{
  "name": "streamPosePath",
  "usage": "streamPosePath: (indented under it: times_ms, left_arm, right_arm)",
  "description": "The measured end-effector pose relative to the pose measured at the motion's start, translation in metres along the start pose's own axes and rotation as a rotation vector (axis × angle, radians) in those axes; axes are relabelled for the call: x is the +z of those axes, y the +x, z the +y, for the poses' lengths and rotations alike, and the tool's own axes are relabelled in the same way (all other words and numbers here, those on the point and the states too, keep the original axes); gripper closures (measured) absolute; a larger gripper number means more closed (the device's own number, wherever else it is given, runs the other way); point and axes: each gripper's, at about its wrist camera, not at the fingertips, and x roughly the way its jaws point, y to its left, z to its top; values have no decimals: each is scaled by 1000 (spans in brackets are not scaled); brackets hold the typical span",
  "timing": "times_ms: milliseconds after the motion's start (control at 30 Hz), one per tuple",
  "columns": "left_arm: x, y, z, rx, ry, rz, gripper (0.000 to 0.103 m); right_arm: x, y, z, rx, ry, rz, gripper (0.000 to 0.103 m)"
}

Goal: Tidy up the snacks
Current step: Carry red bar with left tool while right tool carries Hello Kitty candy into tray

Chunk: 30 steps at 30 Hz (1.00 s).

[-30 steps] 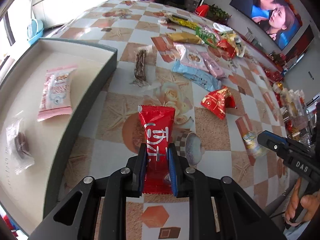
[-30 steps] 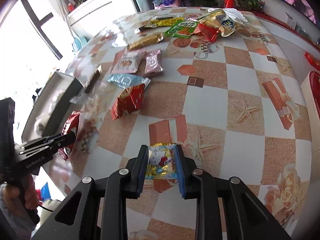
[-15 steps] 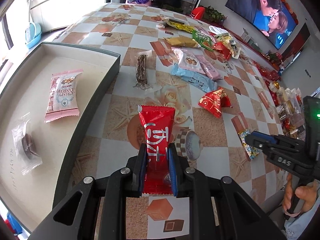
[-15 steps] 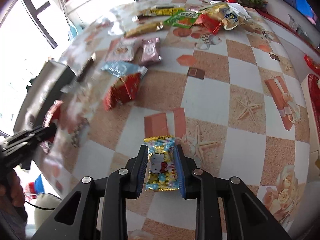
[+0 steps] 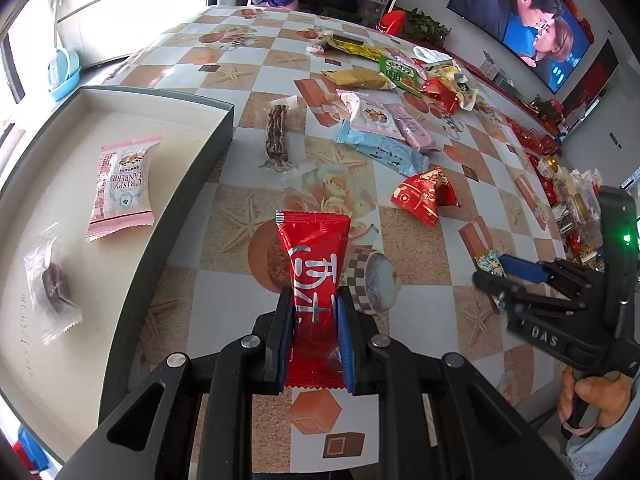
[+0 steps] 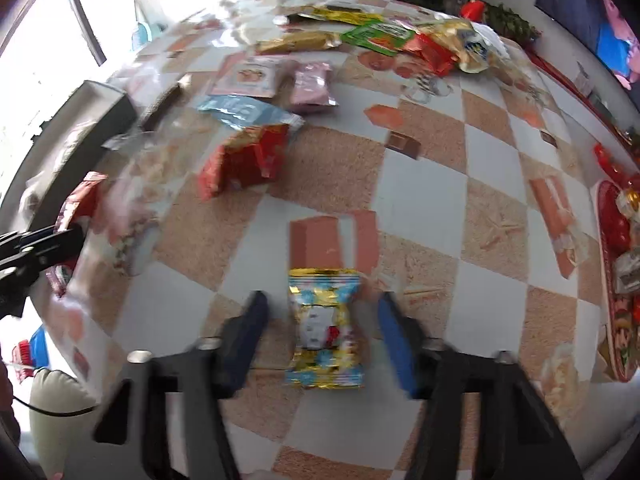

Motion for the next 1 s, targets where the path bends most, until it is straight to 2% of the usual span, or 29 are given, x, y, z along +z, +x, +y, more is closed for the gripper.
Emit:
streamPosePath:
  times_ms: [100, 300, 533, 667, 767, 833, 867, 900, 967, 1000]
  left_arm:
    - [-1, -2, -1, -1, 3, -2, 81]
    - [1, -13, -3, -6, 8, -22, 81]
    - [16, -45, 4, -9, 10, -89, 81]
    - [26, -63, 23, 20, -10, -125, 81]
    - [30, -73, 44, 46, -39, -140, 81]
    - [29, -76, 54, 61, -53, -145, 81]
    - [29, -77, 59, 67, -59, -147, 81]
    - [28, -77, 65, 70, -66, -147, 81]
    - [28, -76, 73, 72, -82, -145, 81]
    - [29, -74, 77, 71, -88, -141, 81]
  right_arm:
    - [0, -1, -6, 29, 35, 5, 75]
    - [6, -15, -21, 159, 127, -7, 76]
    - [23, -45, -9, 250, 145, -52, 76]
    - [39, -48, 6, 257, 116, -66, 76]
    - [44, -41, 16, 176, 64, -46, 76]
    - [39, -24, 20, 103, 18, 16, 61]
    - [35, -18, 18, 74, 12, 26, 31]
    - [31, -13, 16, 49, 5, 29, 23]
    - [23, -5, 11, 32, 15, 56, 25]
    - [20, 1, 8, 40, 29, 81, 34]
